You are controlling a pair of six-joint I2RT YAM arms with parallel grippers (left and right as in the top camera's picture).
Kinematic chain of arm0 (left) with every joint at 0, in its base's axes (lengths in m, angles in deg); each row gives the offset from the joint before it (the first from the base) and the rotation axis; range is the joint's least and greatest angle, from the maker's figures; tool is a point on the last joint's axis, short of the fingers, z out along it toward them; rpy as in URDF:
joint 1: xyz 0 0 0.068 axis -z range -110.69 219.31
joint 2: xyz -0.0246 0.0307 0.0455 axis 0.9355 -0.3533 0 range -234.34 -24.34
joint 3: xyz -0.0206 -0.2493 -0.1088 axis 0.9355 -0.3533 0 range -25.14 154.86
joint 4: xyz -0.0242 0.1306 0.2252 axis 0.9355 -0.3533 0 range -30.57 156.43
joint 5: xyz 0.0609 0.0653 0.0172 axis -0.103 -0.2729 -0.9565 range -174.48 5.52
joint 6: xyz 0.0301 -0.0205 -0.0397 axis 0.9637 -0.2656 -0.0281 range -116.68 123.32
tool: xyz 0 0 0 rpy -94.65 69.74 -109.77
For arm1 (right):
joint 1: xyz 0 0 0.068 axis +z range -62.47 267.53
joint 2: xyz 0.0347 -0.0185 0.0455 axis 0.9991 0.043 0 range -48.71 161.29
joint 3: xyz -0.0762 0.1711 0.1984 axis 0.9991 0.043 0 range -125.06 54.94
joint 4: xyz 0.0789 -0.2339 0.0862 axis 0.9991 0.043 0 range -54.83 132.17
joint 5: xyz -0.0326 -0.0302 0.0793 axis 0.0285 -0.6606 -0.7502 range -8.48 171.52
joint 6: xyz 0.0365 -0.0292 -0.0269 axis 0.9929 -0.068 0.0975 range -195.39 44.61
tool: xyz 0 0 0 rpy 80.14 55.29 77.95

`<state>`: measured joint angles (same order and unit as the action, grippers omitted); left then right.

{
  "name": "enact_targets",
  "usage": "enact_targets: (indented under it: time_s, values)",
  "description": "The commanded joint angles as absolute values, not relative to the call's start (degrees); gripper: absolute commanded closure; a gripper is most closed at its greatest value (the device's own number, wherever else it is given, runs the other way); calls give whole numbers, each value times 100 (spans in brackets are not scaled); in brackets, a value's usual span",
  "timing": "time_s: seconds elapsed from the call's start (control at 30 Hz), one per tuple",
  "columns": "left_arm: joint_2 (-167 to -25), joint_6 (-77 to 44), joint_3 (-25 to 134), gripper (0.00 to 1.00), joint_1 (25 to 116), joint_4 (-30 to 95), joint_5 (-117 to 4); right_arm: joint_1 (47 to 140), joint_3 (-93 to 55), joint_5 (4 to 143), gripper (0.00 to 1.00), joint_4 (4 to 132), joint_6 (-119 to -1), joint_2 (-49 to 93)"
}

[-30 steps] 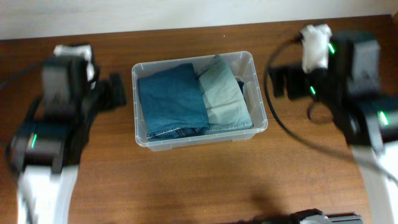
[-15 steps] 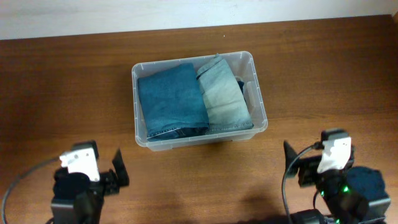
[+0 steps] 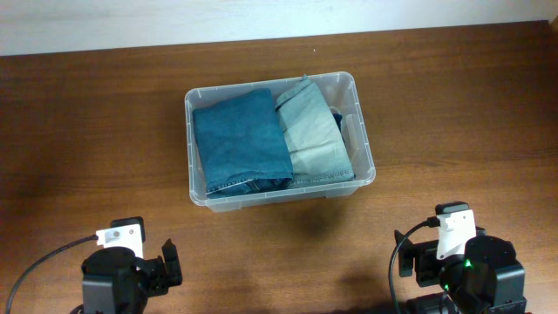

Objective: Pack container

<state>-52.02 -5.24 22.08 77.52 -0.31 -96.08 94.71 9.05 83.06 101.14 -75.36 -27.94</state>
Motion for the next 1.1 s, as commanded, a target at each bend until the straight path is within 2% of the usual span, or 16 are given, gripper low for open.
enact_targets:
  time_s: [0.0,0.2,0.33,0.4,0.53,0.7,0.83,1.07]
  values:
    - [-5169,-473,2176,1,7739,-42,-9673,9471,931,8391,2,10103,-7488,-2908]
    - [-5169,-473,2176,0,7739,-42,-9673,9301,1030,8262,1,9961,-7510,-3786]
    - [-5169,-473,2176,1,7739,-42,-9673,9161,1690,8265,2,9327,-7562,-4781]
    - [-5169,-473,2176,1,7739,-42,-9673,9091,2053,8262,2,8951,-7606,-4772]
    - [-5169,-473,2176,1,7739,-42,-9673,9045,2981,8265,1,7472,-7881,-4783]
    - [-5169,-473,2176,1,7739,-42,-9673,9045,4549,8267,2,4877,-8509,-4846]
    - [-5169,-473,2176,1,7739,-42,-9673,9045,5250,8199,1,3876,-8566,-4846]
    - [-5169,-473,2176,0,7739,-42,-9673,9050,5462,8157,2,3966,-8568,-4835]
